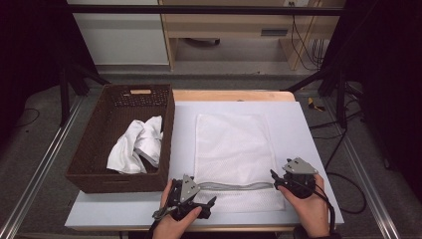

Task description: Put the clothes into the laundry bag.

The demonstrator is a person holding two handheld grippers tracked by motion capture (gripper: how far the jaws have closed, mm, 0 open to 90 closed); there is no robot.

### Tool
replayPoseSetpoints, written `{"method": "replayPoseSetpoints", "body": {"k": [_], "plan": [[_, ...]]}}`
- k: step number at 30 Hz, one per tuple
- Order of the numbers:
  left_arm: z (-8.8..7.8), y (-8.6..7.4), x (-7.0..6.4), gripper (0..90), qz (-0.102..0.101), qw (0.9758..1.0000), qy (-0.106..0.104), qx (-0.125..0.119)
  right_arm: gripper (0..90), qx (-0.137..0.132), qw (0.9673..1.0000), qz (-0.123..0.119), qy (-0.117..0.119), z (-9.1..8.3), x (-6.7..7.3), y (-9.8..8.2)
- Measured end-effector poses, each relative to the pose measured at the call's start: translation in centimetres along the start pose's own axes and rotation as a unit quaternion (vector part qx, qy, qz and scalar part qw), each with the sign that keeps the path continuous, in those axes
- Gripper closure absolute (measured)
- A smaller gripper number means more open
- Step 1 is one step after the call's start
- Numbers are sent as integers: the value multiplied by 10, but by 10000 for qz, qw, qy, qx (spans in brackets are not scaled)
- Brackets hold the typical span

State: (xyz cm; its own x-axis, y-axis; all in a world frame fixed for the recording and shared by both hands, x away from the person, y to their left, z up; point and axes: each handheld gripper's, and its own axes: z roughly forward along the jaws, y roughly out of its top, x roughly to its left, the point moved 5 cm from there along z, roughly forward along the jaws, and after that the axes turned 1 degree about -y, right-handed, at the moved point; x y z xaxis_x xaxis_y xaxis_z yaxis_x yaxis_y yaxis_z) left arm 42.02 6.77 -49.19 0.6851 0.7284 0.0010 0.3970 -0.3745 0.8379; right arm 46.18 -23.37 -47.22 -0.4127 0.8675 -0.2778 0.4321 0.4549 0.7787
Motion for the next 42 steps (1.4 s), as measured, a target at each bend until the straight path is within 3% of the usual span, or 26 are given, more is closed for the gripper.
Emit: {"method": "replayPoseSetpoints", "body": {"k": [2, 11, 19, 23, 32, 42], "plan": [[1, 1, 2, 67, -89, 10000, -34, -2, 347, 16, 10000, -10, -9, -1, 0, -1], [-1, 0, 4, 79, -36, 9999, -8, 127, 417, 156, 9997, -145, 134, -1, 4, -1], [0, -1, 5, 80, -71, 9998, 21, 161, 395, 214, 9976, -471, 457, -2, 24, 5], [0, -2, 6, 82, -47, 9997, 79, 208, 371, 183, 9953, -562, 765, -2, 34, 7], [3, -4, 3, 99, 37, 9994, 98, 328, 549, -5, 9888, -845, 1227, 0, 52, 9], [5, -5, 2, 103, 89, 9991, 116, 393, 635, -79, 9855, -897, 1440, 1, 63, 10]]}}
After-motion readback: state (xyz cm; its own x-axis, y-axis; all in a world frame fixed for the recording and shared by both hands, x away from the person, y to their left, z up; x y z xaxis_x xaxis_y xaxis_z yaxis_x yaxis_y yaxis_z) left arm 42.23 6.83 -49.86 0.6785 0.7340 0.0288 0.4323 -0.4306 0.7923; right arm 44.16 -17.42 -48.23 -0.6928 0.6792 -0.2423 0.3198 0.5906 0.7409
